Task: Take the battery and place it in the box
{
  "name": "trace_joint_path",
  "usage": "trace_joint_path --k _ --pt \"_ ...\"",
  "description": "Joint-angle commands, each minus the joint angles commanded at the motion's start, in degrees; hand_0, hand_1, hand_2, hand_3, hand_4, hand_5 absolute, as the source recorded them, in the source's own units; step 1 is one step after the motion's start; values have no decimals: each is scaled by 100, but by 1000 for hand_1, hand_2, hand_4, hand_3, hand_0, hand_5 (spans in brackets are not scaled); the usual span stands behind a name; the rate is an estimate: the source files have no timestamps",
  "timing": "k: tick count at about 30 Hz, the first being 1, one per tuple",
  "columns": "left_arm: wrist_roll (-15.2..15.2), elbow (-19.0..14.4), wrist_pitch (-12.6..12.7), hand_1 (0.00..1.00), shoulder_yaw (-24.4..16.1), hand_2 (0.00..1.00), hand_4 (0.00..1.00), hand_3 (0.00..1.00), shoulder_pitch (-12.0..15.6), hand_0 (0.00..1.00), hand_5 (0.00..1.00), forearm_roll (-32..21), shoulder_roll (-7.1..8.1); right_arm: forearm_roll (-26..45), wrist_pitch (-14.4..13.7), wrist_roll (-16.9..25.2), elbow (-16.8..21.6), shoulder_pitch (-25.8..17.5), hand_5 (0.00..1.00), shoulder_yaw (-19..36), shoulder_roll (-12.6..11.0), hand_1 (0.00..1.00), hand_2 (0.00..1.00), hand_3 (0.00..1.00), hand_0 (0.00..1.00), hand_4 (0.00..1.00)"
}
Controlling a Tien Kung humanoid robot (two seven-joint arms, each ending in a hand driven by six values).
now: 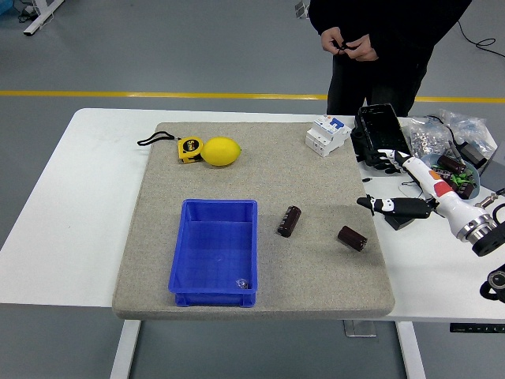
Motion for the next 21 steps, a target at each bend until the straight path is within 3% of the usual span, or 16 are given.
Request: trace_joint_path --k 4,10,16,21 --pt "-4 0 -1 705 33 734 700 633 -7 758 636 -38 5 -678 19 151 -78 320 309 -472 -210 783 818 853 802 998" --pt "5 0 7 707 38 736 700 634 -11 757 636 -45 1 -1999 -249 480 -400 1188 265 -1844 -395 791 829 865 809 982" --pt "16 0 10 706 66 735 700 635 -4 757 635 -53 3 -2555 -656 699 -911 1994 226 -3111 -130 790 842 875 813 937" --pt "15 0 13 707 84 734 699 635 0 757 633 -71 4 -2763 -897 851 -1220 2412 215 -3746 85 787 838 873 818 920"
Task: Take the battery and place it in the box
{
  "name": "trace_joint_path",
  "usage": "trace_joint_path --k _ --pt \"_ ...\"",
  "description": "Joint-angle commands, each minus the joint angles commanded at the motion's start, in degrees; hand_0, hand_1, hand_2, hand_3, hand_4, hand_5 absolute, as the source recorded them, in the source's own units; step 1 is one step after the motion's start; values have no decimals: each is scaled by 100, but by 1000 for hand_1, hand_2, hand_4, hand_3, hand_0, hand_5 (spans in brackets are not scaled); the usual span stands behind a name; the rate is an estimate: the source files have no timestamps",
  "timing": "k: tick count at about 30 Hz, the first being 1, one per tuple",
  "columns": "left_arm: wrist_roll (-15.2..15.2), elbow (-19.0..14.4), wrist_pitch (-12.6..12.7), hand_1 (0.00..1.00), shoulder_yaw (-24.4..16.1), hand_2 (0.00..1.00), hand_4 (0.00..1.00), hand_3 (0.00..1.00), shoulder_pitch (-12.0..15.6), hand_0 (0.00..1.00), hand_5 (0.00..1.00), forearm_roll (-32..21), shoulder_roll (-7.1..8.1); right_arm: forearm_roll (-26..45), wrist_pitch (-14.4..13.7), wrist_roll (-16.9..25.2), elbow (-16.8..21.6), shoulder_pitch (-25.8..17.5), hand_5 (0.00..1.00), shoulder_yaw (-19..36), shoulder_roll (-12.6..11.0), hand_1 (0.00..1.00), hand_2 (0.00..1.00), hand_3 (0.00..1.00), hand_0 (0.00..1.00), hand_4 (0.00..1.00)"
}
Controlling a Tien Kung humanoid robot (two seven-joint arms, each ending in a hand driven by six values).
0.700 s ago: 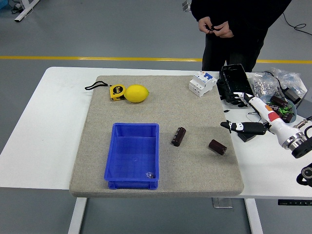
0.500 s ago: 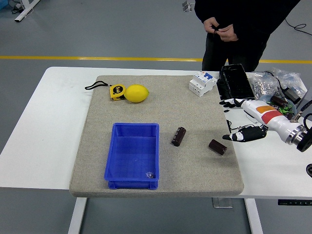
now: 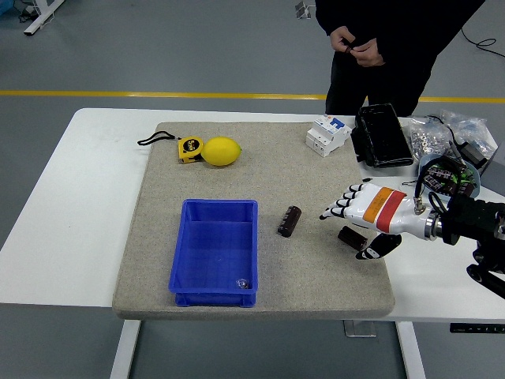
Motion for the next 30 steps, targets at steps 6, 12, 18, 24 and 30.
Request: trace_joint_path --k 6,12,18,24,30 --pt "-11 0 0 706 8 735 700 635 -13 758 634 -18 6 -148 -74 69 -131 273 197 -290 65 785 839 869 822 904" --pt "-7 0 -4 706 17 735 701 634 -40 757 634 -4 6 -293 -347 132 -272 526 187 -664 150 775 829 853 819 869" --pt "-9 0 0 706 44 734 701 634 -58 757 634 -32 1 -372 -491 147 -498 612 182 -906 218 768 826 847 816 865" --pt "-19 0 6 707 70 735 701 636 -72 757 631 -79 0 -365 -463 156 -542 645 175 -1052 179 766 822 845 813 862" --pt "-12 0 1 706 57 736 702 637 -69 759 632 -61 -7 -336 -474 155 -595 631 176 -1121 175 762 822 846 810 862"
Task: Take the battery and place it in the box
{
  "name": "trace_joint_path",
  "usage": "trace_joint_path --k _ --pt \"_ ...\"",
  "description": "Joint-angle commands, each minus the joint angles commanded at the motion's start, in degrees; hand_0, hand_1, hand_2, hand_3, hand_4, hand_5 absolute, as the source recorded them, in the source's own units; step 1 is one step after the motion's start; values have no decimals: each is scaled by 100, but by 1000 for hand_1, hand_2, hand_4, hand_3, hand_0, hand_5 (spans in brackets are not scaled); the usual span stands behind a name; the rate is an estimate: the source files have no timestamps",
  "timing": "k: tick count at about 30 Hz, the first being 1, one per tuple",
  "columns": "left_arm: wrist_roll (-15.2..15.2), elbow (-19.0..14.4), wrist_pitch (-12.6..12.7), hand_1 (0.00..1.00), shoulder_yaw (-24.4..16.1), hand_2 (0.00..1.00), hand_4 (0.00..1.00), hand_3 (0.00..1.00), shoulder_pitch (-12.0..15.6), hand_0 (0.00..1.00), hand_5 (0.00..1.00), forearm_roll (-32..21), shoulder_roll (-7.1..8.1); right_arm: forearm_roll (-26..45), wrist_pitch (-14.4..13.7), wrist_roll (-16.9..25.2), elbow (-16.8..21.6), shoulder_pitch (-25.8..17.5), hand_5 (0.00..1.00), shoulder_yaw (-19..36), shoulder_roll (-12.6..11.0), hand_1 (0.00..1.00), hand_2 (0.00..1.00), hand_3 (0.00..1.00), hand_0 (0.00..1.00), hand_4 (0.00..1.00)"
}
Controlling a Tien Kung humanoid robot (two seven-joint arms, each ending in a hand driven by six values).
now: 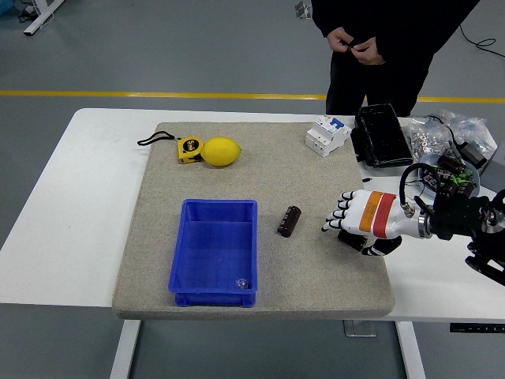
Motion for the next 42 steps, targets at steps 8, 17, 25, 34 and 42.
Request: trace_joint_path --k 8,17,25,34,42 --pt "-5 0 -10 708 74 736 702 638 13 758 628 -64 -14 -55 -29 -56 -191 13 168 -129 104 766 824 856 810 835" --pt "-14 0 -18 711 97 739 703 638 28 759 626 -83 -33 -18 23 -68 -413 -11 162 -172 156 763 826 857 810 823" --pt "-18 0 -19 711 61 740 707 638 44 759 629 -51 -35 46 79 -84 -449 -13 163 -191 168 762 825 856 809 820" --pt "-24 0 -24 714 20 740 707 638 26 759 627 -11 -51 104 125 -95 -555 -2 156 -144 189 761 823 853 809 795" --pt "-36 0 -36 714 51 741 708 637 -14 759 629 -50 -65 108 42 -85 -666 14 156 -141 179 753 803 839 808 793"
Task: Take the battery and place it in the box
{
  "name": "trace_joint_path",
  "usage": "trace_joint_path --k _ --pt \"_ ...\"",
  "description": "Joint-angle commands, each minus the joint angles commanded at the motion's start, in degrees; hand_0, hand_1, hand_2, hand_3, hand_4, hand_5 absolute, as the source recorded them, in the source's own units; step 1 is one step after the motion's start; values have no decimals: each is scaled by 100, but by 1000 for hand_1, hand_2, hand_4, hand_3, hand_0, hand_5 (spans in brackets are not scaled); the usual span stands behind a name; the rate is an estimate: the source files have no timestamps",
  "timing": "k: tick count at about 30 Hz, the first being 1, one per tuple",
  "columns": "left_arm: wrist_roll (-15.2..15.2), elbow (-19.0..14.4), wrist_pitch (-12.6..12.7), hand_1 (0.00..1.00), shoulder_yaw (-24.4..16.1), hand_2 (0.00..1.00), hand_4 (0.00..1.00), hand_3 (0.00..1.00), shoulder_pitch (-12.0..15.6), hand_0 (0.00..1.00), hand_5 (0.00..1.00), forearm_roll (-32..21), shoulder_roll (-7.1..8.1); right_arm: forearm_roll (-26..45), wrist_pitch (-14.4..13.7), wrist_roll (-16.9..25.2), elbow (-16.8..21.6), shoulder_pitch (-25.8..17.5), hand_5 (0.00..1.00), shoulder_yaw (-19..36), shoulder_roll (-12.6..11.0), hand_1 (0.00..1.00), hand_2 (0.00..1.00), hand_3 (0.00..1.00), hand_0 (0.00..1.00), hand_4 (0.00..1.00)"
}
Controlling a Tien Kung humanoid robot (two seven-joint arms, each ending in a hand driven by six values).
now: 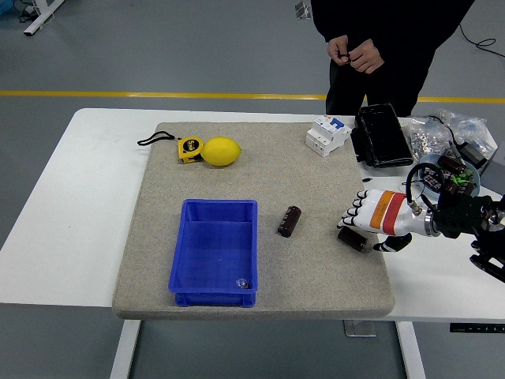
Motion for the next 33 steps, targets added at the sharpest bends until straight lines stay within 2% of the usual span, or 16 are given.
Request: trace_joint_path --k 16,17,22,23,28,29,33 --pt "-1 0 -8 715 13 741 710 637 -29 760 630 -12 -11 91 -128 12 -106 -81 165 -29 54 745 787 820 804 782" --pt "-1 0 -8 715 18 740 710 637 -30 761 631 -16 -11 100 -147 20 -115 -83 166 -34 58 706 753 771 785 771" --pt "0 0 -7 715 23 740 710 637 -32 761 631 -25 -11 137 -214 38 -127 -96 166 -44 61 706 753 771 785 771" --pt "-1 0 -7 715 25 739 710 637 -31 761 631 -28 -11 140 -217 37 -127 -98 164 -45 61 663 698 664 759 737" --pt "3 0 -11 715 42 739 710 637 -32 761 631 -39 -8 167 -238 42 -128 -106 164 -43 69 663 698 664 759 737" --pt "3 0 -12 715 46 740 710 637 -32 760 631 -42 -6 171 -244 44 -128 -108 127 -43 69 586 587 562 731 662" --pt "6 0 -14 715 42 740 710 637 -28 760 631 -33 -4 190 -259 51 -120 -107 127 -43 67 586 587 562 731 662"
